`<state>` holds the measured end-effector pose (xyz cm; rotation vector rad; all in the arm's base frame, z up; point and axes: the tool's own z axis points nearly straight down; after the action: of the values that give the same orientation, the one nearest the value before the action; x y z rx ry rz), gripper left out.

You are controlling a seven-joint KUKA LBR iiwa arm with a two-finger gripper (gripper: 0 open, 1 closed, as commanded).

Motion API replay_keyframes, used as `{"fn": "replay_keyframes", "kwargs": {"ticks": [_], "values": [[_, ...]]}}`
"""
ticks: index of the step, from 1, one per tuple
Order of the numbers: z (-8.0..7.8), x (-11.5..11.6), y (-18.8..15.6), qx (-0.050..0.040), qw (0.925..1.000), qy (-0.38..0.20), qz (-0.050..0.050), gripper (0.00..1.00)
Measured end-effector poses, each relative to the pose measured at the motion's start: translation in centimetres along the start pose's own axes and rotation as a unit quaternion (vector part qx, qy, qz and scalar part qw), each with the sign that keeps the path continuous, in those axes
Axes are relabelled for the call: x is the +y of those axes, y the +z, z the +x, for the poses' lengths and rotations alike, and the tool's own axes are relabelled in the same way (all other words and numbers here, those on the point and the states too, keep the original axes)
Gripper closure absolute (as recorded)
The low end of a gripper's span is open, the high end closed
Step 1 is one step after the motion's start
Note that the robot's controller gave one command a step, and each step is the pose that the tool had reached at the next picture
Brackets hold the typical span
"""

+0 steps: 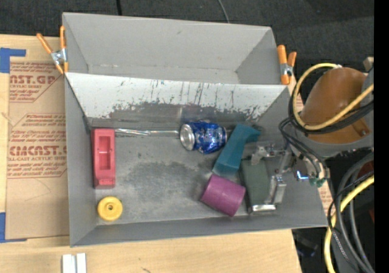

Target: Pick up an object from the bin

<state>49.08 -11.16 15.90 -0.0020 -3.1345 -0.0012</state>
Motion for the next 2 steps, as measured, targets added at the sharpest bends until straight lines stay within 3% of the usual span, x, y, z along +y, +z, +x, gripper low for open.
{"fn": "replay_keyframes", "kwargs": {"ticks": [1, 2], "values": [[-0.2, 0.0, -0.4, -0.0037, 1.0000, -0.001, 0.001, 0.00], [0.5, 2.1, 4.2, -0.0050, 1.0000, 0.005, 0.001, 0.00]]}}
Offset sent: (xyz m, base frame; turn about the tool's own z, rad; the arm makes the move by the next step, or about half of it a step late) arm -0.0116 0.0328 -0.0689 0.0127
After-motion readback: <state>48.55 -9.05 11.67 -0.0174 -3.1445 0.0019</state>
